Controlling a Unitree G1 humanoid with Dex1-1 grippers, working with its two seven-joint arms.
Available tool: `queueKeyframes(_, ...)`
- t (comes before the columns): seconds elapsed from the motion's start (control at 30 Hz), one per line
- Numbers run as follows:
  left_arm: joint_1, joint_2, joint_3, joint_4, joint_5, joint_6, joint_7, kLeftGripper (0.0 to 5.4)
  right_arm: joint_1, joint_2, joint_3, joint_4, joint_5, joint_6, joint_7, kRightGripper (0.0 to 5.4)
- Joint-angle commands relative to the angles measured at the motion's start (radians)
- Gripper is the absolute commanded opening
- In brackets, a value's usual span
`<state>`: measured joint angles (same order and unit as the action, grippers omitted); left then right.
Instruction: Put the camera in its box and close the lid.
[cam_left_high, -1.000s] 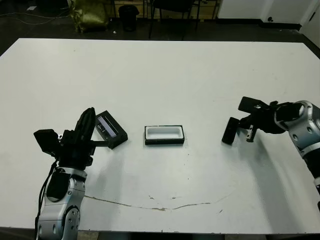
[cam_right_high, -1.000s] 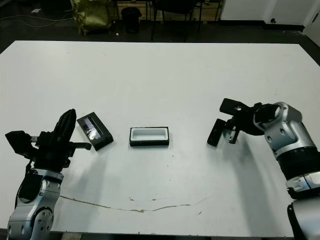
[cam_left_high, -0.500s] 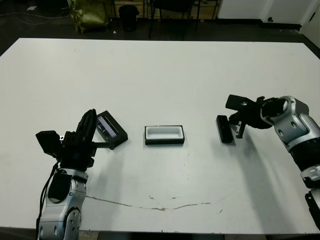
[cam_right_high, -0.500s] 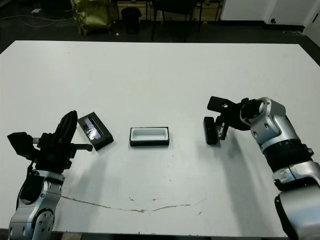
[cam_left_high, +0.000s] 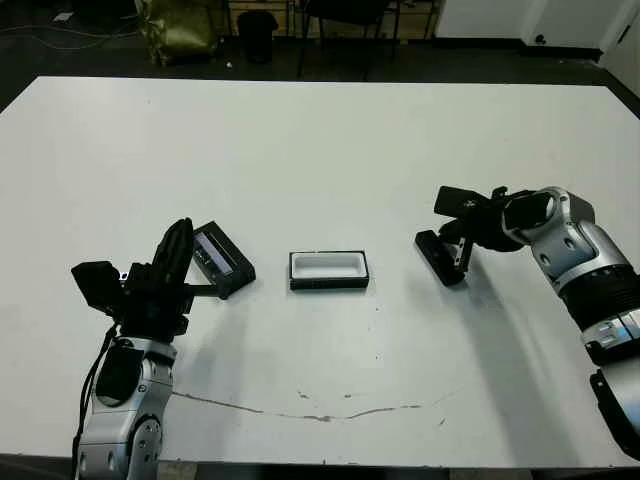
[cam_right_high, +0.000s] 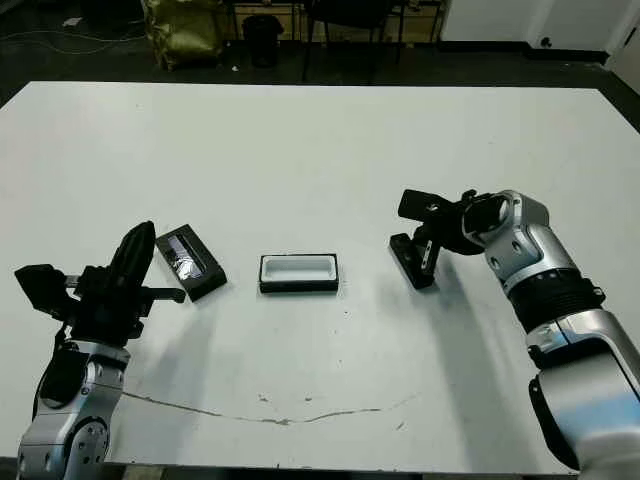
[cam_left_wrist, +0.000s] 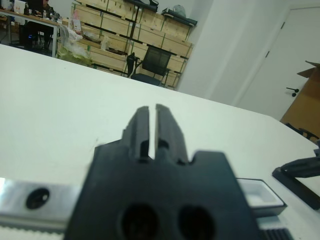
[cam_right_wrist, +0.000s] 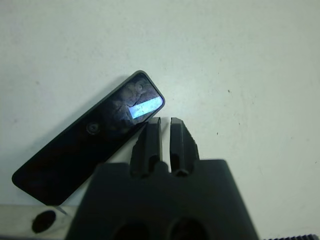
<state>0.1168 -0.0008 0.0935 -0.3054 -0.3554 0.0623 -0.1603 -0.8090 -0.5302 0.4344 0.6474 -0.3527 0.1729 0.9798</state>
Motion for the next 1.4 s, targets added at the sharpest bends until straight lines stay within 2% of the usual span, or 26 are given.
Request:
queueKeyframes(0.03,0.007,0.002,0.003,0.017,0.003,0.001,0.0,0.03,0.033,0.021,0.02,0.025,-0.003,-0.011,0.018,0.0)
queueKeyframes(0.43,0.018,-0.003,-0.003,0.013,0.01,-0.002,0.009,0.03,0.026,0.031,0.015,0.046,0.016,-0.008,0.059,0.0)
queueKeyframes(0.6,0.02,-0.001,-0.003,0.016,0.008,-0.007,0.003,0.03,0.029,0.029,0.013,0.037,0.004,0.016,0.024,0.0)
queueKeyframes(0.73,0.022,-0.004,-0.005,0.01,0.012,0.002,0.014,0.03,0.064,0.024,-0.023,-0.01,-0.007,0.049,-0.09,0.0)
queueKeyframes(0.9,0.026,-0.005,-0.008,0.001,0.004,0.012,0.017,0.03,0.151,0.031,-0.158,-0.121,0.011,0.089,-0.358,0.0)
queueKeyframes(1.0,0.028,-0.001,-0.009,0.002,0.013,0.008,0.019,0.03,0.165,0.02,-0.201,-0.177,0.012,0.115,-0.433,0.0)
queueKeyframes(1.07,0.027,0.0,-0.008,0.007,0.014,0.003,0.016,0.03,0.18,0.013,-0.252,-0.225,0.046,0.121,-0.451,0.0)
queueKeyframes(1.2,0.026,0.001,-0.005,0.008,0.006,0.006,0.01,0.03,0.238,0.002,-0.386,-0.365,0.178,0.118,-0.431,0.0)
queueKeyframes(1.4,0.022,0.004,-0.006,0.018,0.01,-0.007,0.001,0.03,0.366,0.003,-0.522,-0.678,0.358,0.302,-0.393,0.0)
